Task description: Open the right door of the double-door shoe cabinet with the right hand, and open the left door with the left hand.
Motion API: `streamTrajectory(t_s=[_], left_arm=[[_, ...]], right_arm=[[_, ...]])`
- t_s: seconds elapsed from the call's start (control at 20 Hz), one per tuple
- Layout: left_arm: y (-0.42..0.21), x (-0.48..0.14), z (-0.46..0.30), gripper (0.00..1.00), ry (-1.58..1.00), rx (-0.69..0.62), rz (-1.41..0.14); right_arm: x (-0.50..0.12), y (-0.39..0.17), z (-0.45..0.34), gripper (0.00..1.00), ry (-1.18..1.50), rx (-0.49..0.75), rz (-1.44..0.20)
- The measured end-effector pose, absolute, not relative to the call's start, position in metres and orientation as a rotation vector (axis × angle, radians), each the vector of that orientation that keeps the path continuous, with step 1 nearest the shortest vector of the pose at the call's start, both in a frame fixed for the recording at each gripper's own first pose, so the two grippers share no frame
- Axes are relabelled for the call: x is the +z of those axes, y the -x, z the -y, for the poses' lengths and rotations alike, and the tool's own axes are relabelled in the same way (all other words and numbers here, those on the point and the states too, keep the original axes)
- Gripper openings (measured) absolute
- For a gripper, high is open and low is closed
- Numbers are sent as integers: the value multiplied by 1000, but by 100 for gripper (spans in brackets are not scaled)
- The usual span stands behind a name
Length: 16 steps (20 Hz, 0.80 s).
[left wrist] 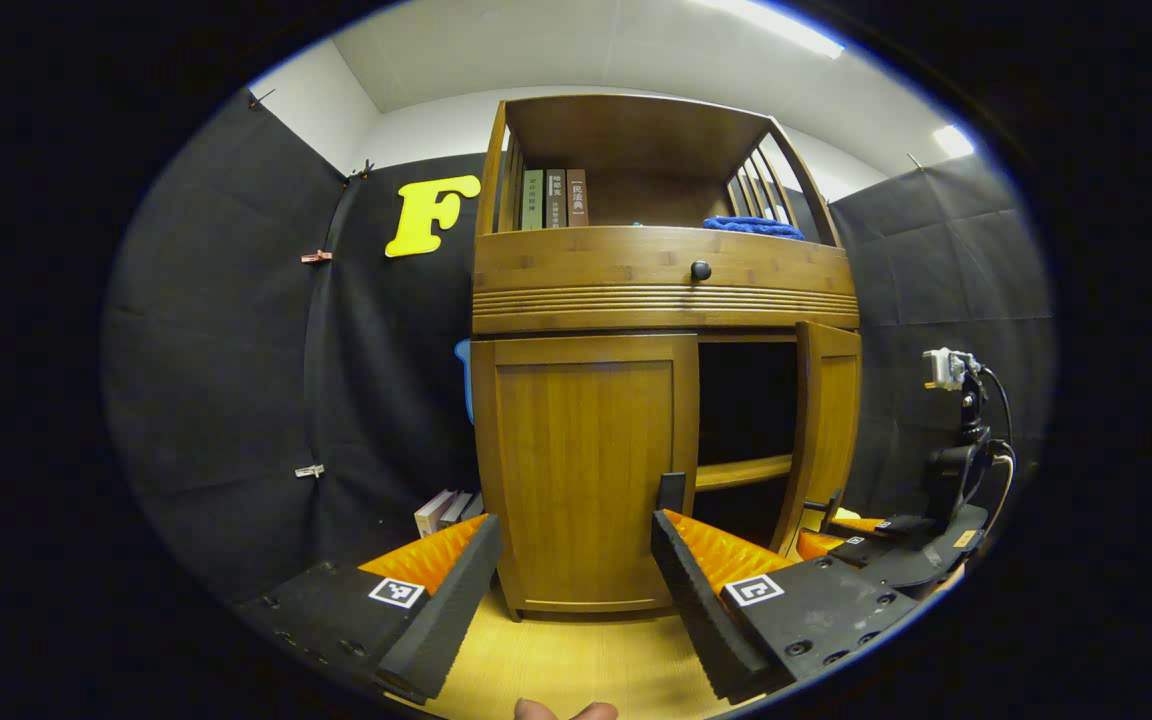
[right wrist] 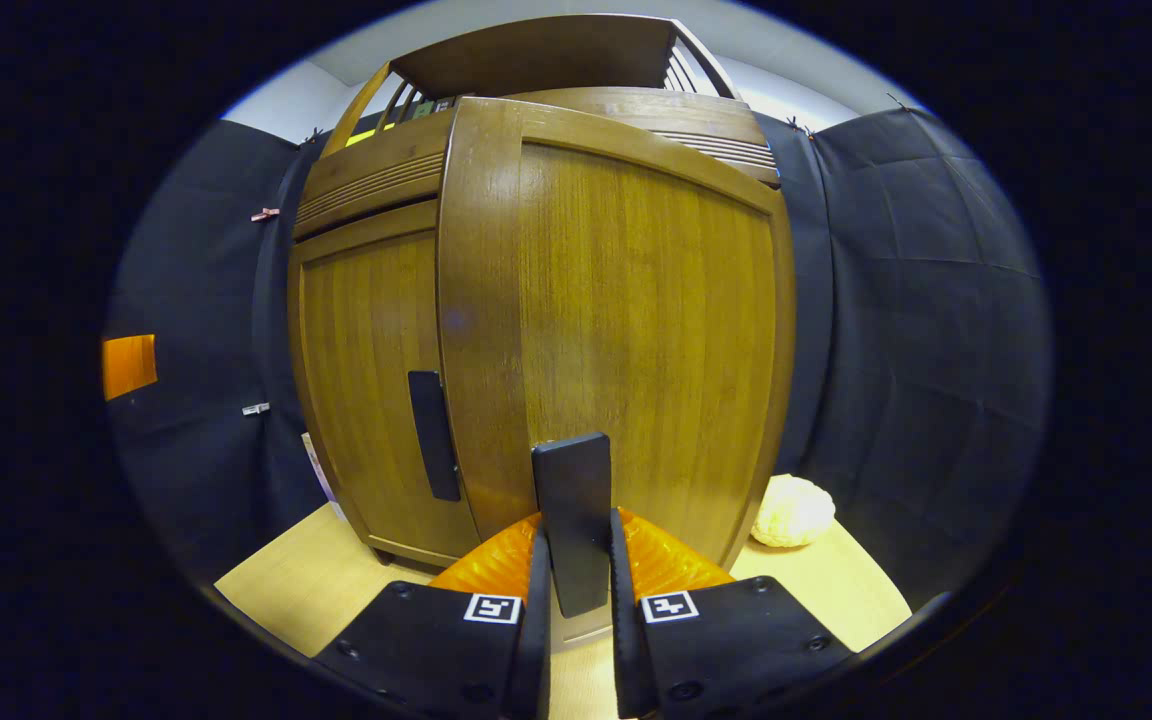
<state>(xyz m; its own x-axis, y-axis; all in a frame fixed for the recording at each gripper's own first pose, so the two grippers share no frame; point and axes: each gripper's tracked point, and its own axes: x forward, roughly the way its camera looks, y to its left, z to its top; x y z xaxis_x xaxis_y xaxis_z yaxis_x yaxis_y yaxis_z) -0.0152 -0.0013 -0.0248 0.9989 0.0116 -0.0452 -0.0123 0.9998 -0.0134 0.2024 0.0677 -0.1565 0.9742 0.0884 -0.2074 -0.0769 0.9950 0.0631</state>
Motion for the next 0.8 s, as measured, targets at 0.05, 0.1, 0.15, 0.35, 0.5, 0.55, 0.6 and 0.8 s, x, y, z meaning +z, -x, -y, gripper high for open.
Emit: streamTrajectory(t_s=[0.05,0.1,0.15,0.35,0.5,0.55,0.6,0.8], left_arm=[[16,-24,5,92,16,7,-45],[17,-24,9,92,18,3,-45],[18,-24,13,92,20,-2,-45],[18,-24,27,93,27,-24,-46],[14,-24,39,92,37,-43,-45],[13,-24,44,92,40,-54,-43],[11,-23,49,92,46,-66,-42],[6,-20,64,92,59,-89,-31]], right_arm=[[-157,-202,-67,29,-62,80,-212],[-156,-201,-67,29,-67,76,-210],[-156,-202,-66,29,-70,72,-211],[-156,-202,-65,29,-83,60,-216],[-155,-204,-66,28,-99,53,-213],[-156,-203,-65,28,-99,51,-211],[-155,-203,-66,28,-98,52,-209],[-155,-203,-63,28,-106,47,-199]])
